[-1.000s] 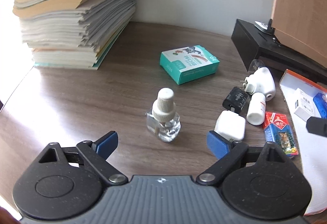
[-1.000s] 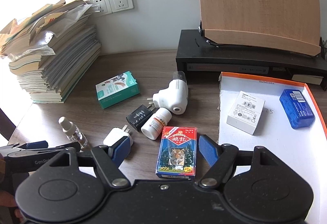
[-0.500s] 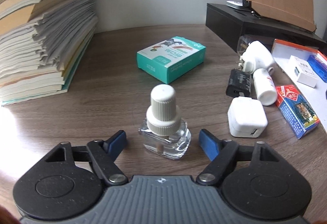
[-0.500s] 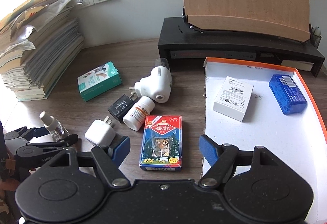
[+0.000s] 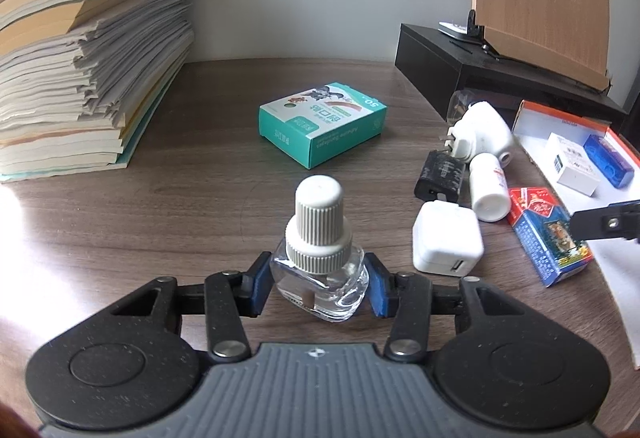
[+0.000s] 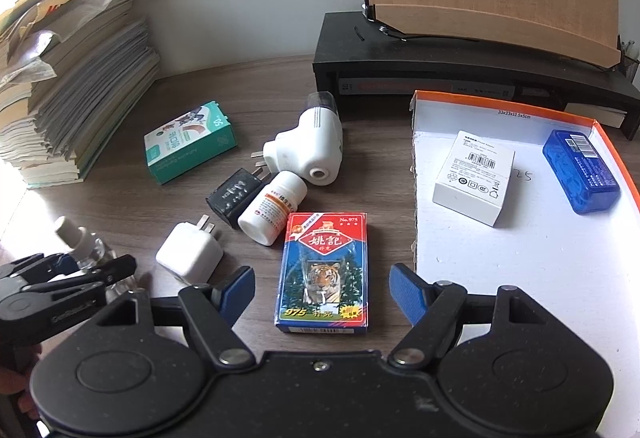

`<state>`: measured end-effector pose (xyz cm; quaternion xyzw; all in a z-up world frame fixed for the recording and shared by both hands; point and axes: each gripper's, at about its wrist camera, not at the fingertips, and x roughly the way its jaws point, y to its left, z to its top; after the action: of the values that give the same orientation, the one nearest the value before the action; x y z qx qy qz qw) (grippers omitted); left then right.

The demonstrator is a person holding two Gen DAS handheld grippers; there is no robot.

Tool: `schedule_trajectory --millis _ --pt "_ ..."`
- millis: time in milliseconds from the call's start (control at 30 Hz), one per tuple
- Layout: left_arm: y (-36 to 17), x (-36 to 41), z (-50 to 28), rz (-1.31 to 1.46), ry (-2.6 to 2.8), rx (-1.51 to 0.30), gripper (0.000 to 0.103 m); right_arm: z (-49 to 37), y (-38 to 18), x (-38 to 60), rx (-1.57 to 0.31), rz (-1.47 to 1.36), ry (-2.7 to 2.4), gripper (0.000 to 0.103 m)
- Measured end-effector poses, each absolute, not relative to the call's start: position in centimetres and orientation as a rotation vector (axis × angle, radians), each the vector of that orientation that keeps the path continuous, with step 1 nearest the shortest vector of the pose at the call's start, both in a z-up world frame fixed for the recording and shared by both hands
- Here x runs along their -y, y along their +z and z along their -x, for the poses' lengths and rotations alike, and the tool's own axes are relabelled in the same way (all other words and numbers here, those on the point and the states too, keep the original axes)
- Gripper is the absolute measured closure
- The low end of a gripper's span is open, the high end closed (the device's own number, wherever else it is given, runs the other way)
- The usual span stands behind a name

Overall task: Organize rigid objects
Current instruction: 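Grasp the glass bottle with the left tool while the right tool grasps the tiger card box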

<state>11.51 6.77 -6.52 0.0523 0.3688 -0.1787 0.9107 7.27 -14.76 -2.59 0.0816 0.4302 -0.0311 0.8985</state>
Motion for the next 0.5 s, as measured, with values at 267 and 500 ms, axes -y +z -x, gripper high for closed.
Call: schedule_trajectory --millis 267,500 --pt "-4.8 -6.3 -10.8 -0.075 -0.349 -0.758 0.054 -9.8 -4.6 14.3 -0.958 -0.149 -0.042 0.015" --pt "-3.9 -5.8 -10.3 -0.055 -0.322 -0.764 0.054 -10.9 -6.1 14.3 -0.980 -0.120 -0.072 0.032"
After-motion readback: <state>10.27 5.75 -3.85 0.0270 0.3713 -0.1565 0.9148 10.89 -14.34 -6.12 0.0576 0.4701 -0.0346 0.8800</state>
